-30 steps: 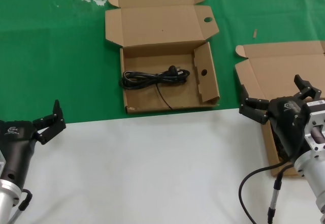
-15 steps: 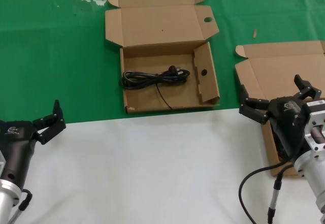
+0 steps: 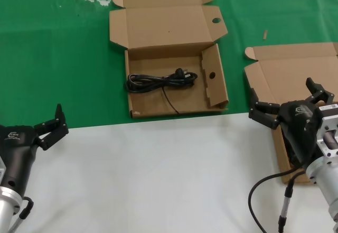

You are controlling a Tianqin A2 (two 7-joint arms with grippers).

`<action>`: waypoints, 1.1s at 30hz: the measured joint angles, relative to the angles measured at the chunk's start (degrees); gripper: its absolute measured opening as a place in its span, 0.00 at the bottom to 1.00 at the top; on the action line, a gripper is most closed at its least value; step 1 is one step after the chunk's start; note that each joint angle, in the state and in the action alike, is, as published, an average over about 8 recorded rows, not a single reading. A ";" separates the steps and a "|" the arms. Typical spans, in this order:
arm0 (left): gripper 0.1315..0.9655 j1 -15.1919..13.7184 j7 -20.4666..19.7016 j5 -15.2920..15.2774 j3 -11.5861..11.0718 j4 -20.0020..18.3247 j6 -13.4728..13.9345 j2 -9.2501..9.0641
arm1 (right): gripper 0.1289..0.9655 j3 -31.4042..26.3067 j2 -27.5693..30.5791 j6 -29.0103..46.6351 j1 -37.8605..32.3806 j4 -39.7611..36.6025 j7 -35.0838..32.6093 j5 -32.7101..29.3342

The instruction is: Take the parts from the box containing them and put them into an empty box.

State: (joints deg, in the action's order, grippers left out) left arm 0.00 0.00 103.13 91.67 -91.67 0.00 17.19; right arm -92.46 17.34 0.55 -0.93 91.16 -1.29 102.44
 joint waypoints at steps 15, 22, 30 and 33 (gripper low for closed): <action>1.00 0.00 0.00 0.00 0.00 0.00 0.00 0.00 | 1.00 0.00 0.00 0.00 0.00 0.00 0.00 0.00; 1.00 0.00 0.00 0.00 0.00 0.00 0.00 0.00 | 1.00 0.00 0.00 0.00 0.00 0.00 0.00 0.00; 1.00 0.00 0.00 0.00 0.00 0.00 0.00 0.00 | 1.00 0.00 0.00 0.00 0.00 0.00 0.00 0.00; 1.00 0.00 0.00 0.00 0.00 0.00 0.00 0.00 | 1.00 0.00 0.00 0.00 0.00 0.00 0.00 0.00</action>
State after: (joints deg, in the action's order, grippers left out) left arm 0.00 0.00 103.13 91.67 -91.67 0.00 17.19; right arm -92.46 17.34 0.55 -0.93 91.16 -1.29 102.44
